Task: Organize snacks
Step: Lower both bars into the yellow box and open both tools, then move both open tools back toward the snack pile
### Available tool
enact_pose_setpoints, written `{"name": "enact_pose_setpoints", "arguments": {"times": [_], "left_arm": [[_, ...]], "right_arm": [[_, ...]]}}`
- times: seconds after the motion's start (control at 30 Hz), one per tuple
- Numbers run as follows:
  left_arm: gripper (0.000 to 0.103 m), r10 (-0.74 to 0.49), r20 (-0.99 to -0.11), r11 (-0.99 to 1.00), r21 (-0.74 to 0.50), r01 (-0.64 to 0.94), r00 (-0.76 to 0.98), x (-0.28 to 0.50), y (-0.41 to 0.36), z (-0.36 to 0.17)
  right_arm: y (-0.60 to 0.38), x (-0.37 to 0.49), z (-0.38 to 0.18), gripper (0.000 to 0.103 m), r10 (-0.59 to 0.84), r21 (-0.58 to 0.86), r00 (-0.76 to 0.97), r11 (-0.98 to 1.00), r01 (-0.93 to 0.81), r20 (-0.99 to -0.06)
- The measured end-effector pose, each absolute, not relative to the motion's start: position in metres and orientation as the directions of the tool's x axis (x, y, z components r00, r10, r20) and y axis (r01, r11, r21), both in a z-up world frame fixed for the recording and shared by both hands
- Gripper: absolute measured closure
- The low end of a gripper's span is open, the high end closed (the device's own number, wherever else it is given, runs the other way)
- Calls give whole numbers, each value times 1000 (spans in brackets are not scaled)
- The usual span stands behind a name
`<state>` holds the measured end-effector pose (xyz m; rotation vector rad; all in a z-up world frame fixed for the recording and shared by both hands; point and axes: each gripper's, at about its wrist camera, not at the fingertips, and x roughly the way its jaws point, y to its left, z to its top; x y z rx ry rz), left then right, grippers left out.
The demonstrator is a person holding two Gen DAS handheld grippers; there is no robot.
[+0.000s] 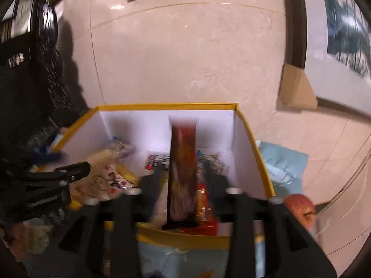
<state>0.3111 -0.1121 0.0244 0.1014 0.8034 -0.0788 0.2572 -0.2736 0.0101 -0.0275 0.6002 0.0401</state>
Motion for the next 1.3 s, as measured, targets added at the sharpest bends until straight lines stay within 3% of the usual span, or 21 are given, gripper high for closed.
{"name": "enact_pose_setpoints", "arguments": {"times": [0.17,0.5,0.6,0.8,0.93,1.17,1.3], "left_arm": [[11,-33,-693,988,88,130,720,289,-110,42],[10,-7,-731,981,125,145,682,214,-84,42],[6,50,-736,977,176,119,675,192,-66,37],[5,153,-769,976,216,28,621,162,-11,15],[5,159,-784,980,201,2,600,150,6,0],[5,130,-825,984,174,28,550,143,2,-44],[5,150,-815,969,234,82,560,141,-12,-57]], "right_arm": [[-289,231,24,46,111,91,832,993,-73,-544],[-317,144,12,42,158,167,766,984,-68,-623],[-314,119,-5,42,160,176,733,983,-55,-661],[-308,85,-17,42,240,267,700,961,-73,-673],[-301,74,-19,42,272,290,691,952,-93,-670],[-299,65,-34,41,294,318,679,943,-93,-673],[-303,69,-48,41,294,328,659,942,-76,-693]]}}
